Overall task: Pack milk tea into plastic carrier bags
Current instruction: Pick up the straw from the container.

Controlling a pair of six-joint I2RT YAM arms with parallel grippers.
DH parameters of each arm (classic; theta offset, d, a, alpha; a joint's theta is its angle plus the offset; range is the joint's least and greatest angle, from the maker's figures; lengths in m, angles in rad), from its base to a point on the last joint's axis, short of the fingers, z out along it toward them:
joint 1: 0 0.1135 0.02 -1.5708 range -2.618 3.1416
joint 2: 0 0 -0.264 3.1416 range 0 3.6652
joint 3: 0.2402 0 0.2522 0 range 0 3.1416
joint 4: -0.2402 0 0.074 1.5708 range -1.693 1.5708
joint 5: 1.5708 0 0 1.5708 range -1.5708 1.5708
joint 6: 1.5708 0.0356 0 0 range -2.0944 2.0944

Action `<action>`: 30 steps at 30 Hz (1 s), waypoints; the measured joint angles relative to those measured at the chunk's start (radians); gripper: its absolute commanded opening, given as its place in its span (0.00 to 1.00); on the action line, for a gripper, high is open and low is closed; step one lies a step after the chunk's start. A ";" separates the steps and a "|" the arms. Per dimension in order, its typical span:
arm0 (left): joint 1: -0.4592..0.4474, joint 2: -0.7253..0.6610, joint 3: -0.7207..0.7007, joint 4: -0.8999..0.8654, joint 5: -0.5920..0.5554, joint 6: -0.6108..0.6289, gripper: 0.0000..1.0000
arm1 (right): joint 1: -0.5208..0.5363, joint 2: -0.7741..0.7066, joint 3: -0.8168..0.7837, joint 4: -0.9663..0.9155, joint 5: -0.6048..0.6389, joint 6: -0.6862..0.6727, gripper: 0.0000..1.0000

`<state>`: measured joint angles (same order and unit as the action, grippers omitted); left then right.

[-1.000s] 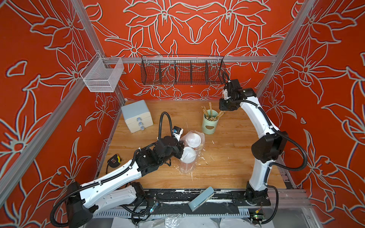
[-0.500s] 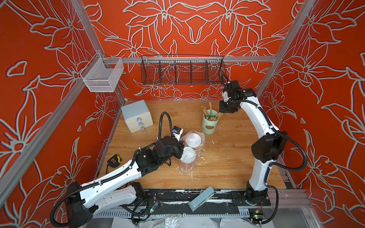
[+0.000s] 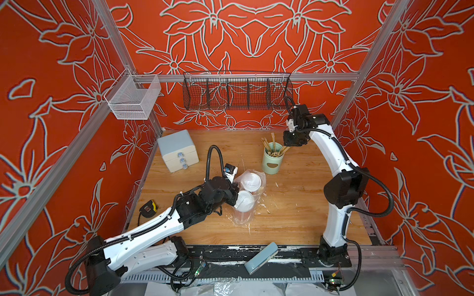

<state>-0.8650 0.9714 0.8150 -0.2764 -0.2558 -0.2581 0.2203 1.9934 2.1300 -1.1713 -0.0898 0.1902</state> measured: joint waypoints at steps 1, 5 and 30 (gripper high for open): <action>0.000 0.000 0.000 0.000 -0.002 0.000 0.00 | 0.000 0.000 0.001 0.000 0.000 -0.002 0.20; 0.000 0.000 0.000 0.000 -0.005 0.000 0.00 | 0.000 0.005 0.015 -0.004 0.000 -0.002 0.20; 0.000 -0.003 -0.014 -0.010 -0.013 0.000 0.00 | 0.004 0.030 0.068 -0.020 -0.035 -0.005 0.00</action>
<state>-0.8650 0.9684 0.8009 -0.2867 -0.2691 -0.2584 0.2241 2.0232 2.1983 -1.1915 -0.1253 0.1856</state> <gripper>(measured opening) 0.047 0.040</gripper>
